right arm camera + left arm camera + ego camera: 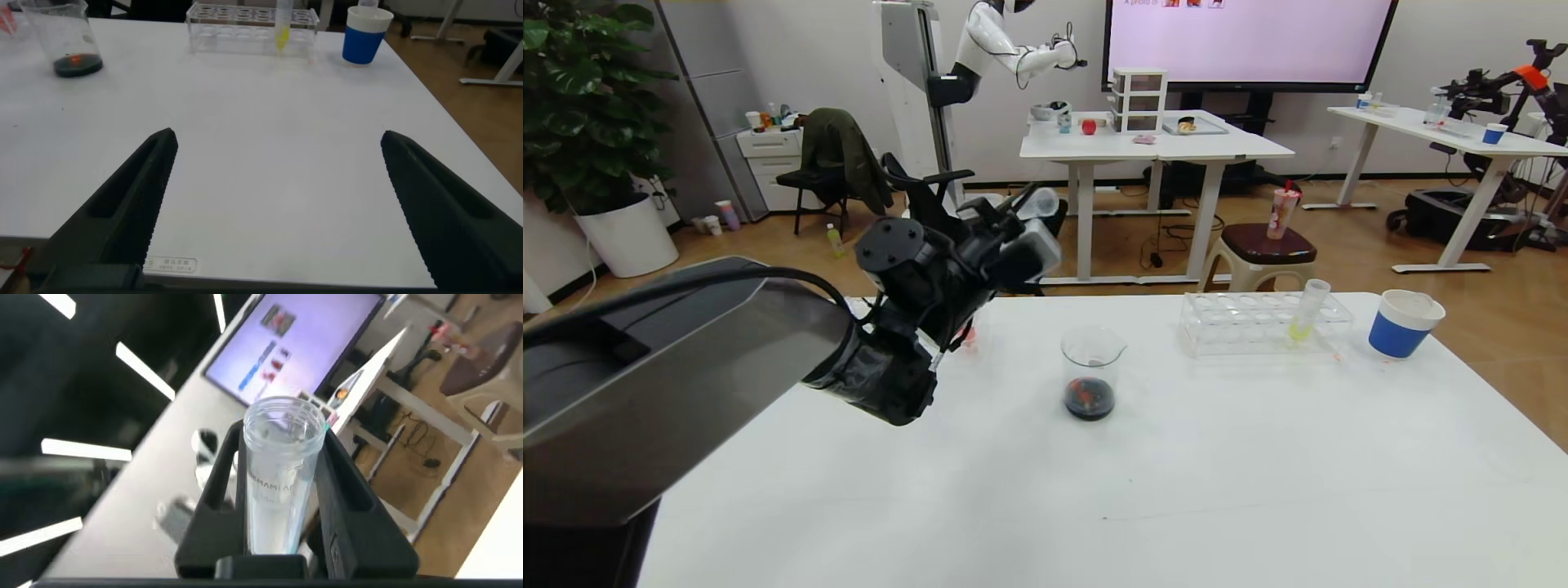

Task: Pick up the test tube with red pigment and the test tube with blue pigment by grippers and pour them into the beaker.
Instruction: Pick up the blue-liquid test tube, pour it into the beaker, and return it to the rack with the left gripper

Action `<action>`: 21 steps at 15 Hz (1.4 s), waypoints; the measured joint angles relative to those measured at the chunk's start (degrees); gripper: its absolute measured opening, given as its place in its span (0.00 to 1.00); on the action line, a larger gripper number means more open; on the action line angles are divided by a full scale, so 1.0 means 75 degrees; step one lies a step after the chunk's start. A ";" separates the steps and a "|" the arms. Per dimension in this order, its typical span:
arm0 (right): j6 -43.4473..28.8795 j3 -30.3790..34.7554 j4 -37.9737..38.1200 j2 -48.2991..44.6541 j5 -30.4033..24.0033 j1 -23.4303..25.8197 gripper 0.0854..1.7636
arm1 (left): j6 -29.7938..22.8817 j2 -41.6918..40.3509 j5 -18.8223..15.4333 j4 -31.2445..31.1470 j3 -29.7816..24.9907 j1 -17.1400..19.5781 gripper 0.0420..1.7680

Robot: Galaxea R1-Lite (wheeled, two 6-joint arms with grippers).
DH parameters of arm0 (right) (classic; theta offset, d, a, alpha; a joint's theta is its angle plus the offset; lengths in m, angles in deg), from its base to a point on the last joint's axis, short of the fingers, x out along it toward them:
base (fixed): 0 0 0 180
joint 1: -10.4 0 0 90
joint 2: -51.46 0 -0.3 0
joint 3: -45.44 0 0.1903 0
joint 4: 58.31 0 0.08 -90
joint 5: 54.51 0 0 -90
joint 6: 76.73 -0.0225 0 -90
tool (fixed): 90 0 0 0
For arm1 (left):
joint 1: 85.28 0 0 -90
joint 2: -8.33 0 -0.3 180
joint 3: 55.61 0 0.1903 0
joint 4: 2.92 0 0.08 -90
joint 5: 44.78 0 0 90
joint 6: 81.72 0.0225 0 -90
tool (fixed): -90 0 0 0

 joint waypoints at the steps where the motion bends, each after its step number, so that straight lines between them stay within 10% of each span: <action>1: 0.0003 0.0000 0.0003 0.0000 -0.0005 0.0000 0.98 | -0.0683 -0.0146 0.0938 0.0011 -0.0047 -0.0120 0.27; 5: 0.0000 0.0000 0.0003 0.0000 -0.0002 0.0000 0.98 | -0.3443 -0.0610 0.4460 -0.0627 -0.0125 -0.0426 0.27; 8: 0.0000 0.0000 0.0003 0.0000 -0.0008 0.0000 0.98 | -0.5401 -0.0974 0.5713 -0.1900 -0.0306 -0.0577 0.27; 17: 0.0000 -0.0003 0.0003 0.0000 -0.0005 0.0000 0.98 | -0.7243 -0.1936 0.5812 -0.2654 -0.2113 -0.0725 0.27; 21: 0.0003 -0.0003 0.0003 0.0000 -0.0005 0.0000 0.98 | -0.7262 -0.2241 0.5398 -0.2664 -0.2300 0.0166 0.27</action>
